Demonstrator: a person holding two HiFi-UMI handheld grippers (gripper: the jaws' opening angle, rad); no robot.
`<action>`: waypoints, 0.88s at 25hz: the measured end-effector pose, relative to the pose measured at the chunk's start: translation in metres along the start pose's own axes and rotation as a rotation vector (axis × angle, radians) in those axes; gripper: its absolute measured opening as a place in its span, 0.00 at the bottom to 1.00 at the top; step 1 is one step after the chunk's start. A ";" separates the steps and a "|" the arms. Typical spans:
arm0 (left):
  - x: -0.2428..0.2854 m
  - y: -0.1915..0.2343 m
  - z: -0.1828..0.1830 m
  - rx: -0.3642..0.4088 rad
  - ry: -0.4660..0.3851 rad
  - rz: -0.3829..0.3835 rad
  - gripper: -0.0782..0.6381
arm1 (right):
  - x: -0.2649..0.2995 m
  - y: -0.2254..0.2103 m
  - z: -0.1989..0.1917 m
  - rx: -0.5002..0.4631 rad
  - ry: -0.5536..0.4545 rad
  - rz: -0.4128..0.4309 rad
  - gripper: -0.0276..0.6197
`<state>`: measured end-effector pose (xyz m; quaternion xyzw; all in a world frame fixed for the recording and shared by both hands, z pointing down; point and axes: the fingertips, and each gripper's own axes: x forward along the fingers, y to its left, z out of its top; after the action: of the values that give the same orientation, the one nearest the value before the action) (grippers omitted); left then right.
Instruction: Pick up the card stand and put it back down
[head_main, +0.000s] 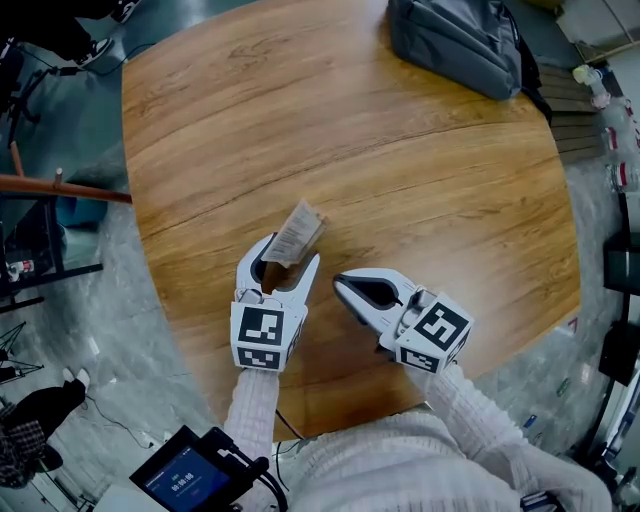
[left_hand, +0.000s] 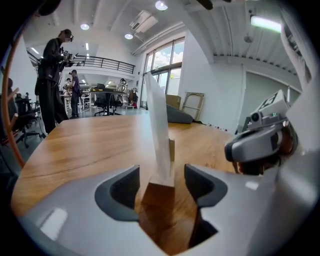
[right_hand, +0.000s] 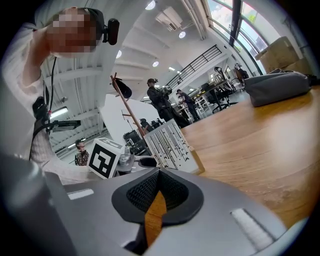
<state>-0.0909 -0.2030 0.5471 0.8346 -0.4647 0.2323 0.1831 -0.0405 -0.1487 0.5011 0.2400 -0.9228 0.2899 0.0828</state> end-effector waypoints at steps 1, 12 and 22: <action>0.003 0.000 0.000 0.006 0.004 0.000 0.49 | 0.000 -0.001 -0.001 0.003 0.000 -0.003 0.04; 0.015 -0.001 -0.006 0.074 0.060 0.041 0.49 | -0.006 -0.010 -0.008 0.023 0.008 -0.001 0.04; 0.024 0.001 -0.012 0.178 0.147 0.069 0.47 | -0.009 -0.014 -0.007 0.040 0.007 0.001 0.04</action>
<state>-0.0833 -0.2142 0.5706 0.8117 -0.4562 0.3394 0.1338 -0.0260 -0.1511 0.5116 0.2400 -0.9166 0.3093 0.0808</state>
